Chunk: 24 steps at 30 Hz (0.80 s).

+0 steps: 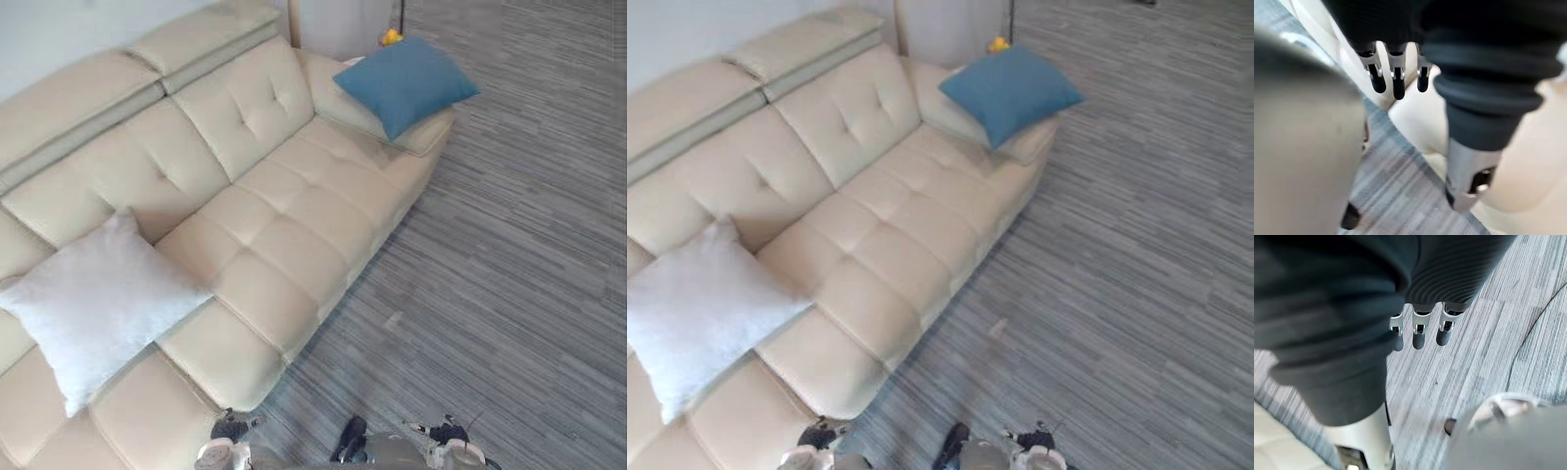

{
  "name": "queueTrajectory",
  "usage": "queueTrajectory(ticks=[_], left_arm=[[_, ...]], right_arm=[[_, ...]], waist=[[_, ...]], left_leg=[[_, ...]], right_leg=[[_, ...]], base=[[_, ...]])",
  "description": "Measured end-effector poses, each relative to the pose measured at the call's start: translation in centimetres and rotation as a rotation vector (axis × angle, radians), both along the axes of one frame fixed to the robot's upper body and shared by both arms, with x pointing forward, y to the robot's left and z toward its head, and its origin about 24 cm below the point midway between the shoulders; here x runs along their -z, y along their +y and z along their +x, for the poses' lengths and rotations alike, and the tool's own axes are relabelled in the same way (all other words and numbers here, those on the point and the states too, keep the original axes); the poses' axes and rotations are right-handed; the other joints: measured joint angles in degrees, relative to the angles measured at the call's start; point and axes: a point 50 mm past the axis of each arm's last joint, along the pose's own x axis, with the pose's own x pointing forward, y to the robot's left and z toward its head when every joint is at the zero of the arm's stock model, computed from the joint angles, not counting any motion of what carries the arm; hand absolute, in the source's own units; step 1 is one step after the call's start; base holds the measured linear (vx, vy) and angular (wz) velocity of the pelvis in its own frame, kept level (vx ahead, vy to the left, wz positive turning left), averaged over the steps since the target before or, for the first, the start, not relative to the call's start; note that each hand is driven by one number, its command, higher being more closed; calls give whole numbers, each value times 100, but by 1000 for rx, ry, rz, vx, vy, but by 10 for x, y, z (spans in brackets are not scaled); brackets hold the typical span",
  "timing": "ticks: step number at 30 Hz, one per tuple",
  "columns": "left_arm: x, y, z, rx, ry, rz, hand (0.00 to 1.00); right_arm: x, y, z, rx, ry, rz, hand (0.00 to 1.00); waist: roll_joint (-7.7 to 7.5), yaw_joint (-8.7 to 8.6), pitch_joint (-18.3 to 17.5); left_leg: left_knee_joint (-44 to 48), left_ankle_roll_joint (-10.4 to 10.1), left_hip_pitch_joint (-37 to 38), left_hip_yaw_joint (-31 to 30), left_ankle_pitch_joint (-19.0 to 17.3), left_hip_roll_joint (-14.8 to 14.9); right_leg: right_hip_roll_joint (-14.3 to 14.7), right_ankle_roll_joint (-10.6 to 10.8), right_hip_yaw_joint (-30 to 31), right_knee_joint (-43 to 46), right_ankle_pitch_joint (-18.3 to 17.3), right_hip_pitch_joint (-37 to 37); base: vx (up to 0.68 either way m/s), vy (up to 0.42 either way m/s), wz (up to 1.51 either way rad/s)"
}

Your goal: Pick up cushions and gather them together orderly.

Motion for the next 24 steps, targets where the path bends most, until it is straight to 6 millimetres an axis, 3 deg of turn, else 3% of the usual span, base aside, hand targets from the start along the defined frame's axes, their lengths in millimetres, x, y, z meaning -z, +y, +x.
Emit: queueTrajectory(ticks=[3, 6, 8, 9, 10, 12, 13, 15, 16, 17, 18, 20, 22, 23, 24], left_arm=[[-3, -2, 5, 2, -30, -4, 0], [-5, -9, 12, -8, -67, -12, 0], [-6, -10, 12, -13, -74, -16, 0], [-6, -10, 12, -14, -73, -16, 0], [-5, -11, 10, -37, -69, -25, 0], [-5, -3, 8, -50, -62, -11, 0], [-5, -1, 9, -49, -62, -5, 0], [-5, -1, 8, -48, -56, -6, 0], [-4, -2, 8, -40, -48, -8, 0], [-3, -4, 7, -20, -34, -8, 0], [-2, -3, 5, 0, -20, -2, 0], [-1, -3, 6, 18, -8, 1, 0], [-1, -4, 6, 29, -5, 2, 0], [-1, -5, 7, 35, -3, 1, 0], [0, -6, 7, 45, 4, 2, 0]], right_arm=[[0, 4, 3, 20, -12, 16, 0], [1, 7, 1, 22, -4, 18, 0], [1, 10, 2, 4, -3, 17, 0], [1, 10, 2, 5, -3, 17, 0], [2, 13, 1, 6, -1, 25, 0], [3, 19, -1, 13, -4, 39, 0], [5, 21, -7, 20, 10, 48, 0], [5, 21, -8, 18, 14, 50, 0], [4, 20, -7, 12, 6, 46, 0], [2, 17, -3, 9, -12, 36, 0], [2, 17, -3, 12, -19, 37, 0], [0, 18, 3, -4, -34, 39, 0], [-1, 18, 8, -10, -44, 38, 0], [-2, 17, 11, -12, -50, 37, 0], [-3, 16, 13, -13, -54, 34, 0]], waist=[[-6, 42, 31], [-7, 263, 52], [-8, 299, 36], [2, 307, 30], [-4, 367, -4], [-188, 353, -86], [-291, 437, -134], [-304, 498, -137], [-266, 505, -126], [-235, 472, -95], [-204, 420, -88], [-248, 354, -103], [-232, 299, -103], [-231, 249, -102], [-230, 238, -97]], left_leg=[[-351, -271, -642, -760, -330, -685], [-1916, -309, -877, -1535, -312, -1373], [-2785, -203, -921, -1948, -86, -1632], [-3025, -114, -914, -2016, 16, -1665], [-3215, -99, -717, -1944, 561, -1682], [-3179, -36, -590, -1519, 353, -1688], [-3111, -8, -468, -1204, 141, -1681], [-3091, 14, -215, -998, -34, -1691], [-3163, 23, 73, -878, -186, -1689], [-3170, 21, 327, -838, -334, -1684], [-3180, 25, 463, -808, -404, -1690], [-3491, 6, 995, -744, -464, -1686], [-3840, -48, 1292, -724, -434, -1626], [-4073, -162, 1417, -704, -387, -1585], [-4261, -289, 1527, -672, -384, -1549]], right_leg=[[136, -23, 672, -161, -6, 104], [225, 39, 1265, -189, -10, 178], [301, 204, 1662, -200, -40, 199], [330, 241, 1782, -208, -58, 210], [363, 374, 2218, -191, -137, 250], [174, 539, 2365, -175, -256, 248], [-77, 684, 2195, 49, -275, 246], [-197, 859, 2202, 519, -292, 157], [-313, 999, 2134, 1522, -316, -165], [-507, 1298, 1984, 2600, -245, -581], [-684, 1288, 1825, 3145, -261, -789], [-1152, 925, 1186, 3566, -435, -1077], [-1218, 816, 884, 2980, -472, -1267], [-1157, 781, 835, 2307, -344, -1470], [-1035, 783, 922, 1554, 15, -1670]], base=[[158, 12, -114], [200, 75, -120], [216, 114, -105], [370, 200, -144], [425, 218, -125], [452, 225, -113], [395, 194, -94], [333, 157, -77], [296, 119, -63], [273, 98, -44], [266, 43, -13], [297, -18, -4], [276, -99, -6], [369, -225, -7], [382, -257, -7]])
